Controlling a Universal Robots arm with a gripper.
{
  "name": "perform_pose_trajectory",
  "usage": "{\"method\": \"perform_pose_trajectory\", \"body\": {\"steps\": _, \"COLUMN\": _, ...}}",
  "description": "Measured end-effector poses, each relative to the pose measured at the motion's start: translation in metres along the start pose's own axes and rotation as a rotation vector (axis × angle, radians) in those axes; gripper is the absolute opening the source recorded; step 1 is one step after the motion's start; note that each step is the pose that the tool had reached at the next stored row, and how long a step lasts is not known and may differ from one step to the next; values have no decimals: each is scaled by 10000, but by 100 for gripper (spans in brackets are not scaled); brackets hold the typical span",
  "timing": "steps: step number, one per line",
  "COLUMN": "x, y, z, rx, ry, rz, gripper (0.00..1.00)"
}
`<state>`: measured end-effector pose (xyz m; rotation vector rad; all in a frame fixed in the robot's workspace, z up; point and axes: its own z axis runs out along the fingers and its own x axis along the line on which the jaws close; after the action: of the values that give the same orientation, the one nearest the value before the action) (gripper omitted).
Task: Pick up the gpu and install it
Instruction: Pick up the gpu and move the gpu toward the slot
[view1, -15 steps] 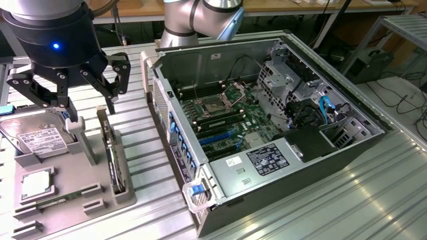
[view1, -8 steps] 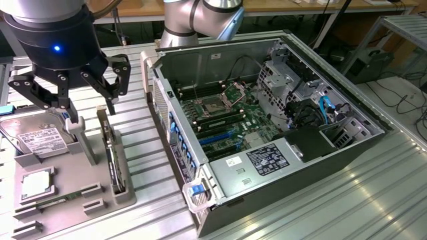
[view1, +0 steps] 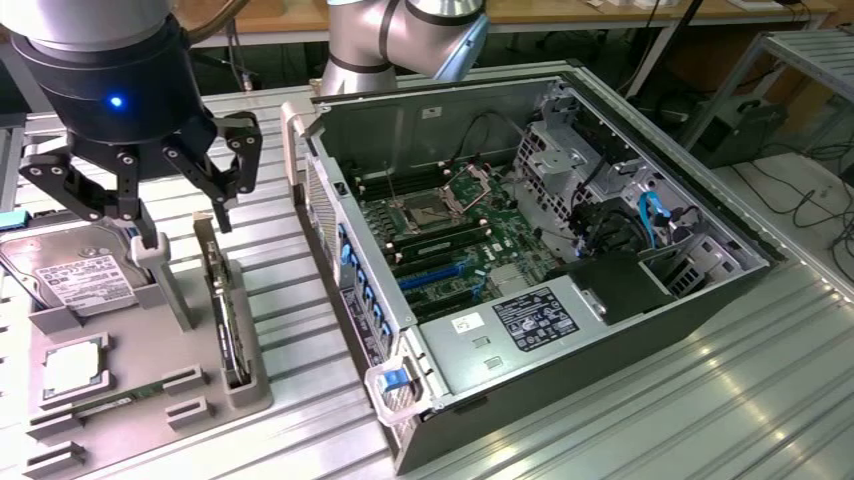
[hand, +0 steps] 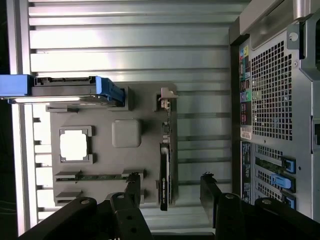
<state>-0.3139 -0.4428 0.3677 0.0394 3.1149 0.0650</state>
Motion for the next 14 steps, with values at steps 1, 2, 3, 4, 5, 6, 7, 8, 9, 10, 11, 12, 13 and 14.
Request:
{"method": "perform_pose_trajectory", "body": {"steps": 1, "x": 0, "y": 0, "z": 4, "rx": 0, "ry": 0, "rz": 0, "gripper": 60}}
{"method": "perform_pose_trajectory", "body": {"steps": 2, "x": 0, "y": 0, "z": 9, "rx": 0, "ry": 0, "rz": 0, "gripper": 60}}
{"method": "perform_pose_trajectory", "body": {"steps": 3, "x": 0, "y": -1, "z": 16, "rx": 0, "ry": 0, "rz": 0, "gripper": 60}}
{"method": "perform_pose_trajectory", "body": {"steps": 4, "x": 0, "y": -1, "z": 21, "rx": 0, "ry": 1, "rz": 0, "gripper": 60}}
{"method": "perform_pose_trajectory", "body": {"steps": 5, "x": 1, "y": -1, "z": 26, "rx": 0, "ry": 1, "rz": 0, "gripper": 60}}
{"method": "perform_pose_trajectory", "body": {"steps": 6, "x": 1, "y": -1, "z": 31, "rx": 0, "ry": 1, "rz": 0, "gripper": 60}}
{"method": "perform_pose_trajectory", "body": {"steps": 7, "x": 1, "y": -2, "z": 36, "rx": 1, "ry": 0, "rz": 0, "gripper": 60}}
{"method": "perform_pose_trajectory", "body": {"steps": 8, "x": 1, "y": -2, "z": 41, "rx": 0, "ry": 1, "rz": 0, "gripper": 60}}
{"method": "perform_pose_trajectory", "body": {"steps": 9, "x": 1, "y": -2, "z": 46, "rx": 0, "ry": 0, "rz": 0, "gripper": 60}}
{"method": "perform_pose_trajectory", "body": {"steps": 10, "x": 1, "y": -2, "z": 50, "rx": 0, "ry": 0, "rz": 0, "gripper": 60}}
{"method": "perform_pose_trajectory", "body": {"steps": 11, "x": 1, "y": -2, "z": 54, "rx": 1, "ry": 1, "rz": 0, "gripper": 60}}
{"method": "perform_pose_trajectory", "body": {"steps": 12, "x": 1, "y": -3, "z": 59, "rx": 0, "ry": 0, "rz": 0, "gripper": 60}}
{"method": "perform_pose_trajectory", "body": {"steps": 13, "x": 1, "y": -3, "z": 63, "rx": 0, "ry": 0, "rz": 0, "gripper": 60}}
{"method": "perform_pose_trajectory", "body": {"steps": 14, "x": 2, "y": -3, "z": 69, "rx": 0, "ry": 0, "rz": 0, "gripper": 60}}
